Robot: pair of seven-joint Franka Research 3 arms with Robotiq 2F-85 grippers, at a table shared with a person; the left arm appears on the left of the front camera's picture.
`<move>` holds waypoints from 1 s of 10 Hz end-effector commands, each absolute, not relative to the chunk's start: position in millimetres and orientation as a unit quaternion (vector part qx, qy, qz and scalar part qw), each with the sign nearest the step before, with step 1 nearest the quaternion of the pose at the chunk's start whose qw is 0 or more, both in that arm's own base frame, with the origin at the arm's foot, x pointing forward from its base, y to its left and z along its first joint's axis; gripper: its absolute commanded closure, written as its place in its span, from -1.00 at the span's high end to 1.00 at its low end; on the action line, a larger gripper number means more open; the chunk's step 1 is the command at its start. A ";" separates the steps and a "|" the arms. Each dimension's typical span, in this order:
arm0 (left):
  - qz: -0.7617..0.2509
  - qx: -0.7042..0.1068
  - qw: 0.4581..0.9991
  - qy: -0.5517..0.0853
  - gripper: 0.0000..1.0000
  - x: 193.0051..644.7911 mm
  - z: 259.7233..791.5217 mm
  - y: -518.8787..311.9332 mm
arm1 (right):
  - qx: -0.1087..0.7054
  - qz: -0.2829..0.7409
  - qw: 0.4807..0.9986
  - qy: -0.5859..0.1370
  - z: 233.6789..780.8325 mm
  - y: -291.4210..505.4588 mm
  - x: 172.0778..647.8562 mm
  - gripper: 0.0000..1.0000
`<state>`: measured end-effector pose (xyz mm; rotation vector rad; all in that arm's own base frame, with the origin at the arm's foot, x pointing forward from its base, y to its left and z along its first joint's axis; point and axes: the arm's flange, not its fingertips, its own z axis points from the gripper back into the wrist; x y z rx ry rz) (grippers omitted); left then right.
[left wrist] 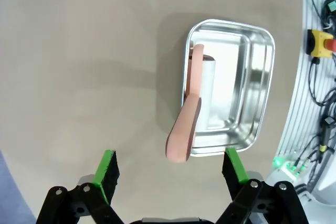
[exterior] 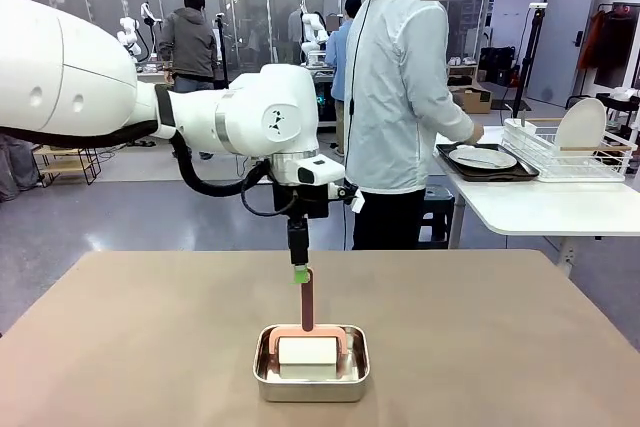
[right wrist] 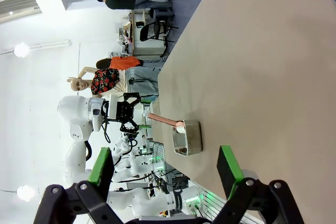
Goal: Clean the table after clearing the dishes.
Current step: When the right (or left) Handle tray is removed, use the right hand (or left hand) to clean the right (or left) side of the table with the Lint Roller.
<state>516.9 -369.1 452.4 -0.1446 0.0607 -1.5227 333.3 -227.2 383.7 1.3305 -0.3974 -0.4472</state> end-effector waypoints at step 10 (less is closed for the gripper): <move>-0.708 -0.083 0.695 0.092 1.00 526.4 415.9 -394.2 | 0.610 -0.203 0.744 -0.182 386.2 -225.8 332.3 1.00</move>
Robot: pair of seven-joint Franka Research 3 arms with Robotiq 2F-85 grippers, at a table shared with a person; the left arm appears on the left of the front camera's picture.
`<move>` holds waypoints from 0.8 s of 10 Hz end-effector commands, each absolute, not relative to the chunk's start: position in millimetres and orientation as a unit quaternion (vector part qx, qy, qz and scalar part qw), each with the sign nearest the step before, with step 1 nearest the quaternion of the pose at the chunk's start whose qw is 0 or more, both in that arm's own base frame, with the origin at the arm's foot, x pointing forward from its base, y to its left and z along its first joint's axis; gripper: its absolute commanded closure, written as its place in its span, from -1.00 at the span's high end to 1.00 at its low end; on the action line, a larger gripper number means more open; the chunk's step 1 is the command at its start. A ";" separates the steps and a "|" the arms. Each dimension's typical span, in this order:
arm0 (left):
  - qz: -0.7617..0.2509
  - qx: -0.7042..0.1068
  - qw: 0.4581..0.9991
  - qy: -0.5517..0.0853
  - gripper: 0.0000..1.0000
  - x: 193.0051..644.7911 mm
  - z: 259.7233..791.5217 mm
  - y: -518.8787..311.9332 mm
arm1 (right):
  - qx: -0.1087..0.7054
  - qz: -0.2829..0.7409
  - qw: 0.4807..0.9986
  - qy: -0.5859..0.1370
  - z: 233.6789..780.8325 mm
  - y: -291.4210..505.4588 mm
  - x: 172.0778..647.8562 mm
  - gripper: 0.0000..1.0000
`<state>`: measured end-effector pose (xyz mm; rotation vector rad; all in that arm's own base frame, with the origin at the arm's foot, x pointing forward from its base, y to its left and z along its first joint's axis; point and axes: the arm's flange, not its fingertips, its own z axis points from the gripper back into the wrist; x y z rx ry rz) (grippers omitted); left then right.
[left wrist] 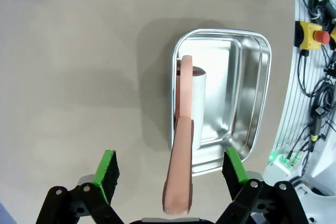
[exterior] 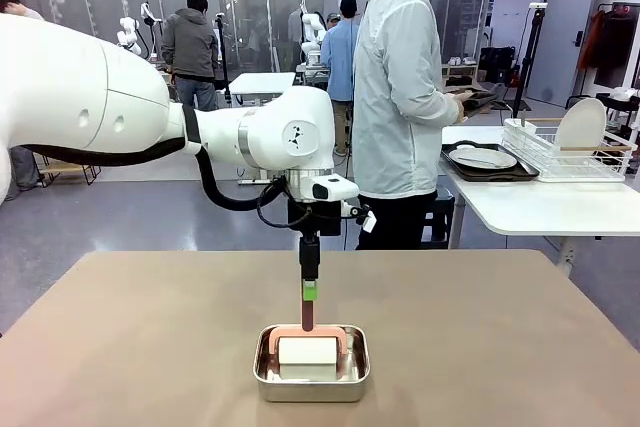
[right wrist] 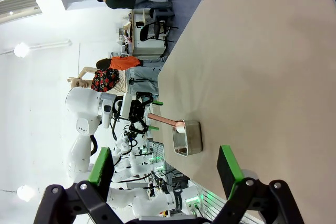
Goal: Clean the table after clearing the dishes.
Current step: When the right (or left) Handle tray is removed, use the right hand (or left hand) to clean the right (or left) side of the table with the Lint Roller.
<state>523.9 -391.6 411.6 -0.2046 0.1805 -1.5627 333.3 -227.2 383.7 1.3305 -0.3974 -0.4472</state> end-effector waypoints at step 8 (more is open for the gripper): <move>-0.706 -0.087 0.695 0.105 -1.00 527.1 407.0 -395.9 | 0.610 -0.203 0.744 -0.182 386.2 -225.8 332.3 1.00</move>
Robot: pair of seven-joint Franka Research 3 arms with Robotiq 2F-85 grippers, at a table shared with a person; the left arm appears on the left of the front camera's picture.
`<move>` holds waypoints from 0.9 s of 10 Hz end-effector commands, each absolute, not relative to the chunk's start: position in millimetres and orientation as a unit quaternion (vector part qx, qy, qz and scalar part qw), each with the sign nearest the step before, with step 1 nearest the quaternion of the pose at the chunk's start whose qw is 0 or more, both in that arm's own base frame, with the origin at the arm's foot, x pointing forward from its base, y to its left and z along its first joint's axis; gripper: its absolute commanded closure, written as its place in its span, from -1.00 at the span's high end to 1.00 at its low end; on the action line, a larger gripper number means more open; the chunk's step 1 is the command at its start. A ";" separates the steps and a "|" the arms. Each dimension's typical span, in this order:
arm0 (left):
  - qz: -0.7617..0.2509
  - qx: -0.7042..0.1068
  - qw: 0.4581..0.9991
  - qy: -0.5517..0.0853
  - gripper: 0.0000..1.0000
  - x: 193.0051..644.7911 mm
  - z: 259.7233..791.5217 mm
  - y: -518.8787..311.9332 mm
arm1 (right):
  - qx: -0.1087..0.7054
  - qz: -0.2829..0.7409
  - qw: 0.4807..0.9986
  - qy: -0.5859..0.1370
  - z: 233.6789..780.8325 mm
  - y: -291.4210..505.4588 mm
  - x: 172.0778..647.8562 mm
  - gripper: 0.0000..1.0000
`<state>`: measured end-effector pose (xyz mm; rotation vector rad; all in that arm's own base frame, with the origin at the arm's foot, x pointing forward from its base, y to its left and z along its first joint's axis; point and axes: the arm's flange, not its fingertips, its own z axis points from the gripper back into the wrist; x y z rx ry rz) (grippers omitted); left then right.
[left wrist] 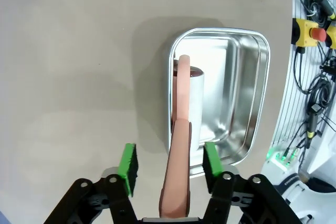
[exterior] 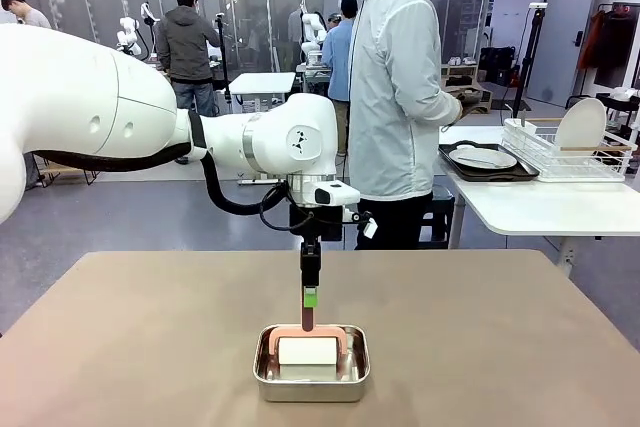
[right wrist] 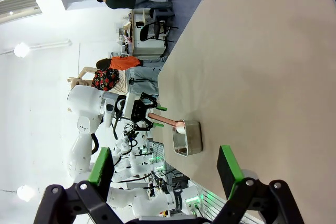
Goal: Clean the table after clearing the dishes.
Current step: When the right (or left) Handle tray is removed, use the right hand (or left hand) to clean the right (or left) side of the table with the Lint Roller.
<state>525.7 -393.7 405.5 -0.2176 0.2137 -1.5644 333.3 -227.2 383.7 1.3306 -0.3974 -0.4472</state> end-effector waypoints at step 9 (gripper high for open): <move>-0.656 -0.070 0.746 0.088 -1.00 508.9 485.4 -388.8 | 0.610 -0.203 0.744 -0.182 386.2 -225.8 332.3 1.00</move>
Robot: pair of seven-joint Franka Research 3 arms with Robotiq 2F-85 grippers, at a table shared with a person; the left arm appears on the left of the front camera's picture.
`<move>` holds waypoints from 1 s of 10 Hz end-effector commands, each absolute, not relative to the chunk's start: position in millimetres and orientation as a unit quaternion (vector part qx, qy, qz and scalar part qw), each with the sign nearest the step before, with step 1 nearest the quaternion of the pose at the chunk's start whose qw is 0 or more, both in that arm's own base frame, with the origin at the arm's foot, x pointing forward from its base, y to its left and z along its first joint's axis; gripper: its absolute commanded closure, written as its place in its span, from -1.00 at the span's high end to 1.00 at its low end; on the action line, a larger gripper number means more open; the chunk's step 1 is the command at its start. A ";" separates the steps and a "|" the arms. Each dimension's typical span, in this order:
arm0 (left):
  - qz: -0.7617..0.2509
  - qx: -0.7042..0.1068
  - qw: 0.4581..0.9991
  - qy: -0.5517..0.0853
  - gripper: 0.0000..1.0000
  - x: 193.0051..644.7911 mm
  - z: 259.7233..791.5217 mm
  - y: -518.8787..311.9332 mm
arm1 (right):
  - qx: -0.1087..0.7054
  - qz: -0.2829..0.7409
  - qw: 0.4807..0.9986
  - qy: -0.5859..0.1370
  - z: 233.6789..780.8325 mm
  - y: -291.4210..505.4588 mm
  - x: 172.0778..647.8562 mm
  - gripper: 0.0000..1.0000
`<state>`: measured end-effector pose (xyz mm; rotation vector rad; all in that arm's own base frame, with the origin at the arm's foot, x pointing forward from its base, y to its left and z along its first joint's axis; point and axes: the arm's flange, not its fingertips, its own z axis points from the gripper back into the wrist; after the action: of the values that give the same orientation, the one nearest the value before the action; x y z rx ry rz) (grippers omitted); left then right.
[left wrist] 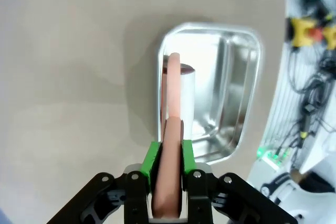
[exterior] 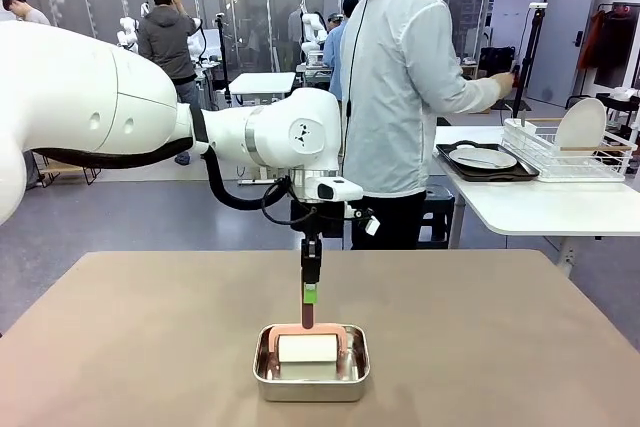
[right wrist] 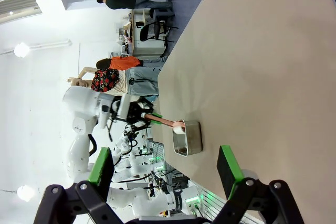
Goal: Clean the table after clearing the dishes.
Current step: When the right (or left) Handle tray is removed, use the right hand (or left hand) to clean the right (or left) side of the table with the Lint Roller.
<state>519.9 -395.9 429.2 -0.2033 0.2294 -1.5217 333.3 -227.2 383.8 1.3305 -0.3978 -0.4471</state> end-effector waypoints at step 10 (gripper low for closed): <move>-0.127 -0.193 0.968 -0.099 -1.00 476.1 534.2 -189.3 | 0.610 -0.203 0.744 -0.182 386.2 -225.8 332.3 1.00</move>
<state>493.1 -176.2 535.7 -0.3817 -0.1612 -0.2728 333.2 -227.4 383.9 1.3313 -0.3979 -0.4469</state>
